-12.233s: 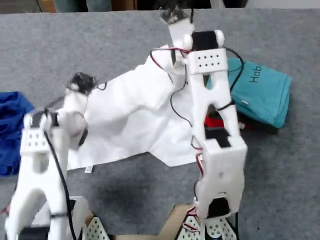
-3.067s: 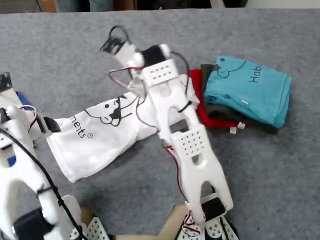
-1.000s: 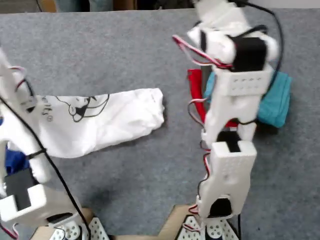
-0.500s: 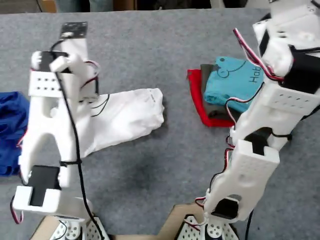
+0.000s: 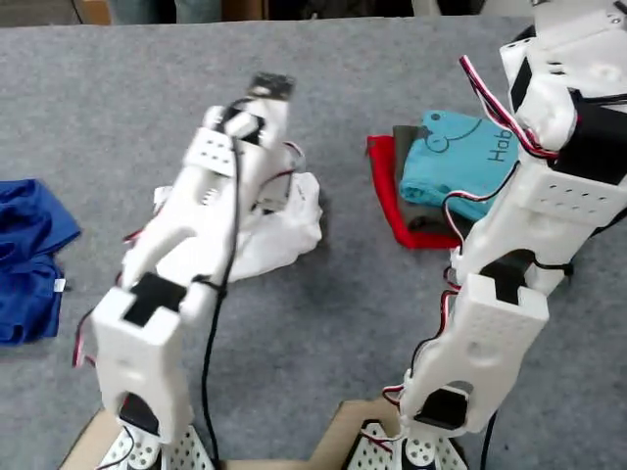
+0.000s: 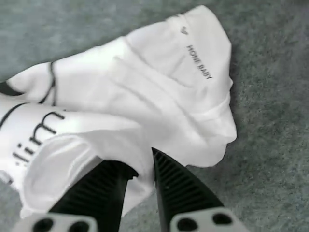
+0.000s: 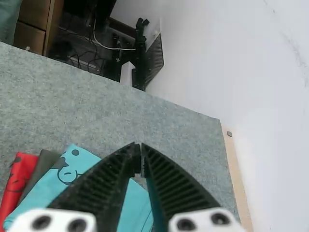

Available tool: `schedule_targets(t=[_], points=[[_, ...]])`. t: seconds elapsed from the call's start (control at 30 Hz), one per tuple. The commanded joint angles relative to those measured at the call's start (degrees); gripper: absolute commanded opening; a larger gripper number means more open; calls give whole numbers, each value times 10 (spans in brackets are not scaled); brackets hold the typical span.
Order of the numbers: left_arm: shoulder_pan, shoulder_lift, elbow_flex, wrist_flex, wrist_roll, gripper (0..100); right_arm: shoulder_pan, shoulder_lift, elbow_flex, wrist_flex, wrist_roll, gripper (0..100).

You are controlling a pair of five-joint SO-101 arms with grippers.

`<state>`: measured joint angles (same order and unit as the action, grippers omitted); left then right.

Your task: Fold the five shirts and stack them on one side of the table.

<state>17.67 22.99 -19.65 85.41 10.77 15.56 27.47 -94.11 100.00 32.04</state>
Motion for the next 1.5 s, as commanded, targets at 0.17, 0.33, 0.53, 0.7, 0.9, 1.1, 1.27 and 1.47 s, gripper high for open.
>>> schedule_targets(t=[0.17, 0.33, 0.53, 0.7, 0.9, 1.1, 1.27, 1.47], points=[[31, 87, -118, -10, 6, 30, 2, -31, -16, -10, -7, 15], [27, 107, -164, -9, 54, 54, -4, -31, -15, -10, -7, 15], [10, 103, -208, 47, 176, 333, -33, -27, -10, -8, -4, 15], [-51, 103, -357, 157, 150, 338, -98, -23, 24, 12, -8, 15], [-233, 28, -433, 156, 101, 83, -241, -70, 175, 12, 23, 15], [-410, -107, -291, 156, -6, 29, -417, -75, 414, -14, 25, 15], [-464, -284, -25, 142, -68, 29, -484, -5, 513, -179, 27, 15], [-538, -487, 310, -26, -126, 29, -516, 124, 465, -208, 5, 15]])
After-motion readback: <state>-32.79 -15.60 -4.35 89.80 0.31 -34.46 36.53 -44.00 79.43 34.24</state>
